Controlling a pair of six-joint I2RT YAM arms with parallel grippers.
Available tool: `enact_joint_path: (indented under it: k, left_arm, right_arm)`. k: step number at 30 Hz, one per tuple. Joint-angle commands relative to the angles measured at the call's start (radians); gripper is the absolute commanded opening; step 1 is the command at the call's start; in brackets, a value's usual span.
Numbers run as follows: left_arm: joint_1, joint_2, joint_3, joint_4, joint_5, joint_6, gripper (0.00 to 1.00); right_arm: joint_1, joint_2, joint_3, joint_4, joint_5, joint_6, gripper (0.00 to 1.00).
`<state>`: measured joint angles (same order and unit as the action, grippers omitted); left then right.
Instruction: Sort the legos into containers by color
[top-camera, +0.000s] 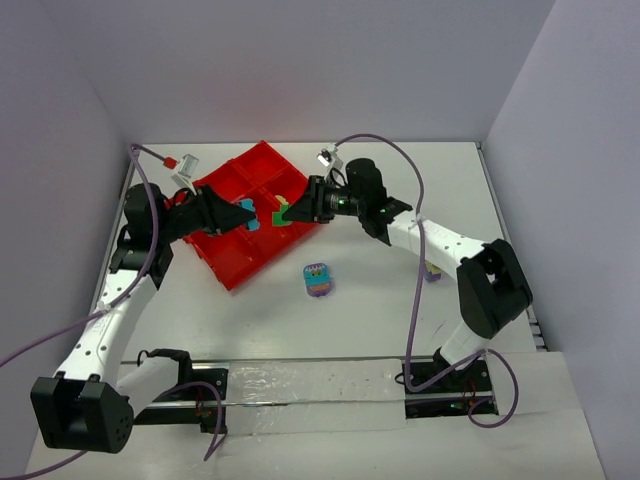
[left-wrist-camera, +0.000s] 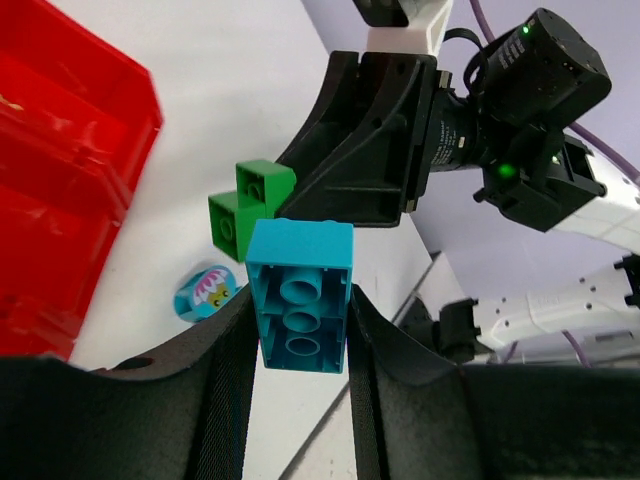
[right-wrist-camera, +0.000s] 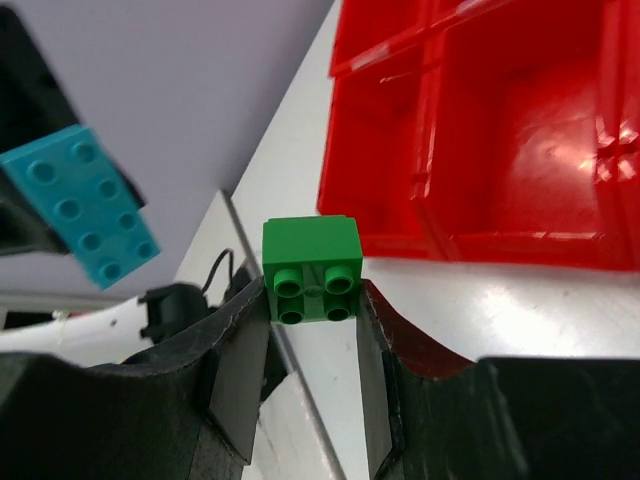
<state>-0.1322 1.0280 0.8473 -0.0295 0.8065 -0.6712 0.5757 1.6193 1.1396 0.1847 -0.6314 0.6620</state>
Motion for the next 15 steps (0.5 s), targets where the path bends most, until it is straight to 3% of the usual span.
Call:
enact_joint_path:
  k: [1, 7, 15]
  left_arm:
    - [0.027, -0.068, 0.073, -0.122, -0.170, 0.035, 0.00]
    - [0.034, -0.062, 0.092, -0.221, -0.297, 0.041, 0.00]
    - [0.034, -0.013, 0.063, -0.299, -0.451, 0.017, 0.00]
  right_arm:
    - [0.021, 0.067, 0.134, -0.105, 0.149, -0.044, 0.00]
    - [0.026, 0.108, 0.167, -0.128, 0.176, -0.033, 0.00]
    - [0.020, -0.018, 0.066, -0.172, 0.263, -0.079, 0.00]
